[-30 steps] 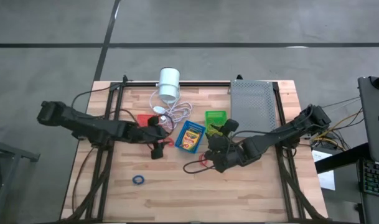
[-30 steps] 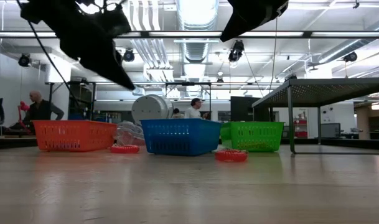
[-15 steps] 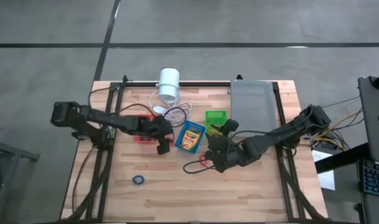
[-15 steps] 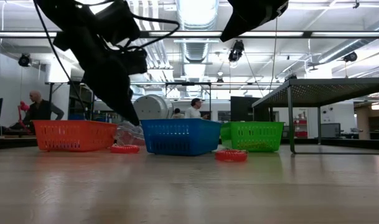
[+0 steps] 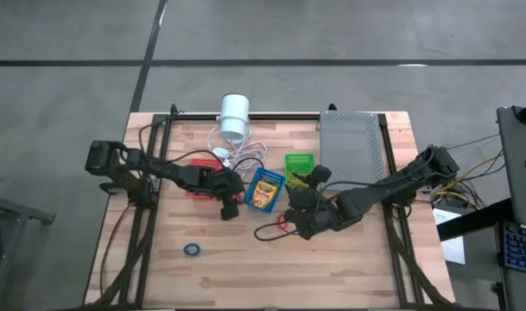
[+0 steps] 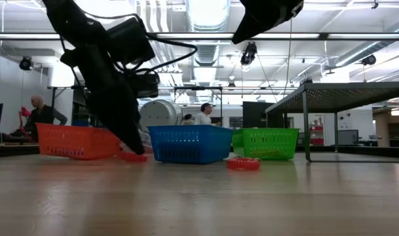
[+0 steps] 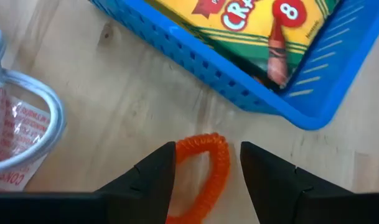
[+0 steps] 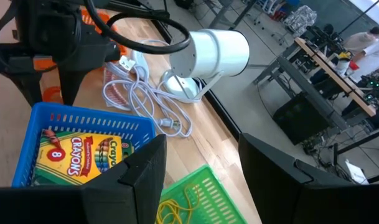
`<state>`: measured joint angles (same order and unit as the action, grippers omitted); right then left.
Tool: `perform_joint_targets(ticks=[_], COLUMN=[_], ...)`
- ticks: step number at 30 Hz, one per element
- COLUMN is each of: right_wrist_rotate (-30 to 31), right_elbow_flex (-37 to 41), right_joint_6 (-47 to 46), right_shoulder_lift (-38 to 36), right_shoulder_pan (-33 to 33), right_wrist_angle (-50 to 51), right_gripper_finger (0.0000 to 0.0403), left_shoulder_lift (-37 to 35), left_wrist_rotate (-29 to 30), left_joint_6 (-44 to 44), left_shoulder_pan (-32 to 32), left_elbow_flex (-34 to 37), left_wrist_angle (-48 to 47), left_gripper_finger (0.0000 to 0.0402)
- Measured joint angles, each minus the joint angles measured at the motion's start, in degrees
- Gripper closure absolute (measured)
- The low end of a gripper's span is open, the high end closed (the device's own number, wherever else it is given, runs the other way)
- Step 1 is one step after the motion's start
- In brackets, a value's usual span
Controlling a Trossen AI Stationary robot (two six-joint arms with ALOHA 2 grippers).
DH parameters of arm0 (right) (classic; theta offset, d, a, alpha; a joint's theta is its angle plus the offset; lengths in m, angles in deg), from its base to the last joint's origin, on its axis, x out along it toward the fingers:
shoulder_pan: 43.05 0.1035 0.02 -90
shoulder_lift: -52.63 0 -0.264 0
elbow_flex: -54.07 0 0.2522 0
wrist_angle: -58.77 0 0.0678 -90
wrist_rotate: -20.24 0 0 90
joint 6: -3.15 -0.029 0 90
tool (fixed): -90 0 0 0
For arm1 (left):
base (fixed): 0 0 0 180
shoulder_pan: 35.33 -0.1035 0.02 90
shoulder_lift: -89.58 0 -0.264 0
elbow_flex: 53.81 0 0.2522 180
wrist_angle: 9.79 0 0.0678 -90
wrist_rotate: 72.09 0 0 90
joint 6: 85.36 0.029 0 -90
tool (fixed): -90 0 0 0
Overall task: Pick & Place Office Desk Supplies
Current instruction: Put the orange spring keychain into the orange bin
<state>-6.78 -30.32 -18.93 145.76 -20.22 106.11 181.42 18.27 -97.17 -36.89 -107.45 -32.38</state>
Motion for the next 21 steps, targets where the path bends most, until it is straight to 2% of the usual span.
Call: perform_joint_targets(ticks=[15,21], right_wrist_rotate=[0.0,0.0], right_elbow_flex=[0.0,0.0], right_joint_6=[0.01,0.02], right_shoulder_lift=[0.0,0.0], right_shoulder_pan=[0.02,0.02], right_wrist_angle=[-0.04,-0.04], right_gripper_finger=[0.0204,0.0204], left_shoulder_lift=[0.85,-0.84], left_wrist_rotate=[0.02,0.13], left_joint_6=[-0.39,-0.37], left_shoulder_pan=[-0.02,-0.02], left_elbow_flex=[-0.06,0.16], left_wrist_angle=[0.17,-1.22], left_gripper_finger=[0.0213,0.0213])
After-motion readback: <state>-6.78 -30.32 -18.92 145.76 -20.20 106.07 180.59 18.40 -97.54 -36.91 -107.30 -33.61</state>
